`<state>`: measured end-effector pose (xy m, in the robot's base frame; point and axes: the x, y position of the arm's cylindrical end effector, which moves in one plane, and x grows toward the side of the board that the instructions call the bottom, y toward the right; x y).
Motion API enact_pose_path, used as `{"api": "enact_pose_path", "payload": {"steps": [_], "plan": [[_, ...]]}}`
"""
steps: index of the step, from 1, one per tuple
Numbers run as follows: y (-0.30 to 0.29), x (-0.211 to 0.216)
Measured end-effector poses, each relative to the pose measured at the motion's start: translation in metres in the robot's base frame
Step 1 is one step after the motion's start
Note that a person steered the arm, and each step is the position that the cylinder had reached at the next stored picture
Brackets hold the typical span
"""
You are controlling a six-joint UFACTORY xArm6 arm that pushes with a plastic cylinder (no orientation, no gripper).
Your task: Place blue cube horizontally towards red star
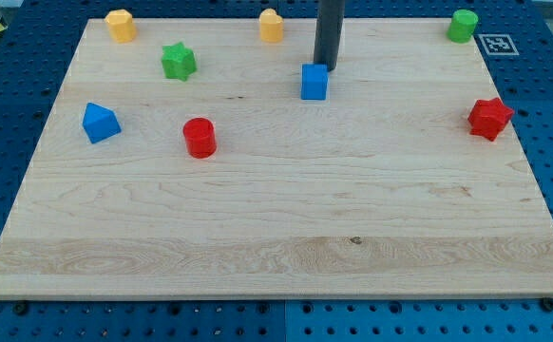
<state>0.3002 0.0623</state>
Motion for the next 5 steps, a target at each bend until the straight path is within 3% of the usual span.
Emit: {"api": "enact_pose_path", "payload": {"steps": [5], "plan": [[-0.028,0.025]]}}
